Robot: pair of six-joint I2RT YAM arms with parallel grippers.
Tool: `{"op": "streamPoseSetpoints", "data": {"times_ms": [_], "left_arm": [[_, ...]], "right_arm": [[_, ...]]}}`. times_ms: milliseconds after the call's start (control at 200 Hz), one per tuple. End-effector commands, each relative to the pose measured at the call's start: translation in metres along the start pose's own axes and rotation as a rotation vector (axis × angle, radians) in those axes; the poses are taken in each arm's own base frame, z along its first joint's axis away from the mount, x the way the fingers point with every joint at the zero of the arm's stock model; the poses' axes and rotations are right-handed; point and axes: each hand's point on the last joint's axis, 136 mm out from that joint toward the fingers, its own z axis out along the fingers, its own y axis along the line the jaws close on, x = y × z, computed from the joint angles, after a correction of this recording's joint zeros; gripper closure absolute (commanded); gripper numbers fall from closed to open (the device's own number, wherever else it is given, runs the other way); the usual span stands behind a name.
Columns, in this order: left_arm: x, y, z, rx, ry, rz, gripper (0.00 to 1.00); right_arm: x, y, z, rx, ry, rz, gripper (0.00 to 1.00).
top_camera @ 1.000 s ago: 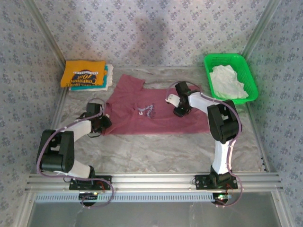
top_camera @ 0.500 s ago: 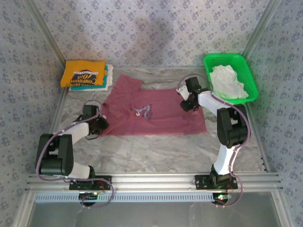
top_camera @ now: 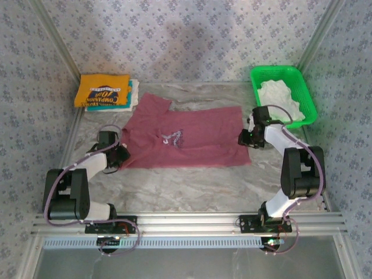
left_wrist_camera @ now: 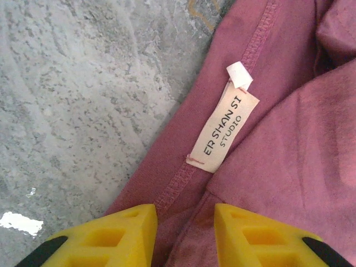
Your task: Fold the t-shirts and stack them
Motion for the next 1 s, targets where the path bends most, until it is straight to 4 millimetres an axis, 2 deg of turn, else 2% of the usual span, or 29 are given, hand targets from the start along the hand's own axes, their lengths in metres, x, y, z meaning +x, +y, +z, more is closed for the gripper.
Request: {"op": "streamPoseSetpoints", "data": {"times_ms": [0, 135, 340, 425, 515, 635, 720, 775, 994], "left_arm": [[0.022, 0.024, 0.003, -0.088, 0.07, -0.016, 0.66], [0.024, 0.025, 0.004, -0.088, 0.076, -0.014, 0.66], [0.024, 0.025, 0.003, -0.083, 0.07, -0.015, 0.66], [0.025, 0.024, 0.004, -0.08, 0.077, -0.014, 0.66], [0.026, 0.025, 0.004, -0.081, 0.077, -0.012, 0.66], [0.025, 0.025, 0.004, -0.082, 0.073, -0.014, 0.66], [0.026, 0.025, 0.005, -0.085, 0.076, -0.015, 0.66], [0.025, 0.026, 0.004, -0.086, 0.075, -0.016, 0.66], [0.025, 0.026, 0.005, -0.088, 0.074, -0.016, 0.66]], "right_arm": [[0.001, 0.005, 0.002, -0.007, 0.017, 0.035, 0.62], [-0.001, 0.014, 0.015, -0.021, 0.052, 0.02, 0.6], [-0.005, 0.011, 0.036, 0.023, 0.077, 0.025, 0.58], [-0.003, 0.012, 0.042, 0.031, 0.09, 0.015, 0.63], [0.0, 0.011, 0.043, 0.034, 0.096, 0.022, 0.75], [0.004, 0.003, 0.036, 0.066, 0.099, 0.031, 0.85], [0.004, -0.004, 0.026, 0.087, 0.088, 0.049, 0.87], [0.002, -0.008, 0.018, 0.102, 0.071, 0.056, 0.92], [0.007, -0.023, -0.003, 0.15, 0.068, 0.081, 1.0]]}}
